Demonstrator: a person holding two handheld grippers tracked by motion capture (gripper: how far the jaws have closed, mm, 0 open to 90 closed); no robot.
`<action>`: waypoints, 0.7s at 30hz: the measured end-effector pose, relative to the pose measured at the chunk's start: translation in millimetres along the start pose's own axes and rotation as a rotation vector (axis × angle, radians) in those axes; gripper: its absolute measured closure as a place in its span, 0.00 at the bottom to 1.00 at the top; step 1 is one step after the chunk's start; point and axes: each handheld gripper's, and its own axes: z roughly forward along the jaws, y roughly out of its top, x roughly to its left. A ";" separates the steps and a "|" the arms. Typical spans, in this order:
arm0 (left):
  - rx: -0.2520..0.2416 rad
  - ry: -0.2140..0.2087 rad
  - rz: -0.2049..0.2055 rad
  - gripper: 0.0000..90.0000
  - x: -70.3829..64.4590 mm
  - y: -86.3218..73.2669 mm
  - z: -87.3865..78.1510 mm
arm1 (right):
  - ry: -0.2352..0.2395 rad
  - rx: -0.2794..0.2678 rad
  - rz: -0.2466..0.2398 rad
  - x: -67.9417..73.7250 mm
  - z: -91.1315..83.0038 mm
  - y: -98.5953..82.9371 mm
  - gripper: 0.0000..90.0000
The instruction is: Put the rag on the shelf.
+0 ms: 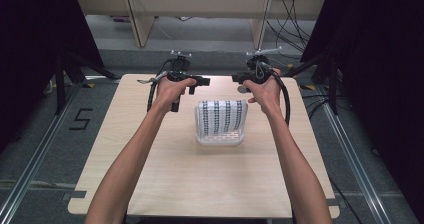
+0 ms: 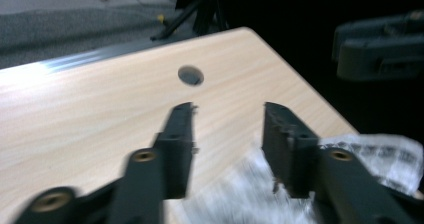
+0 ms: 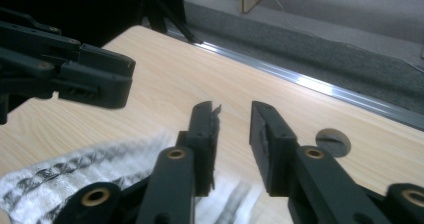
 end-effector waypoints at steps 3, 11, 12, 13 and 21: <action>0.018 -0.002 0.024 0.48 -2.6 -1.3 -2.3 | 0.008 -0.018 -0.016 -1.1 -1.1 -0.9 0.77; 0.010 -0.023 0.039 0.41 -14.4 -1.4 -16.1 | 0.018 -0.029 -0.023 0.8 -12.7 -3.5 0.70; 0.013 -0.029 0.048 0.41 -15.9 -1.5 -18.1 | 0.020 -0.035 -0.041 0.2 -13.8 -3.8 0.69; 0.009 -0.035 0.052 0.41 -17.5 -2.0 -19.9 | 0.021 -0.031 -0.022 1.7 -15.6 -4.8 0.66; 0.016 -0.047 0.074 0.39 -24.1 -4.0 -33.0 | 0.046 -0.025 -0.047 8.2 -22.8 -5.7 0.56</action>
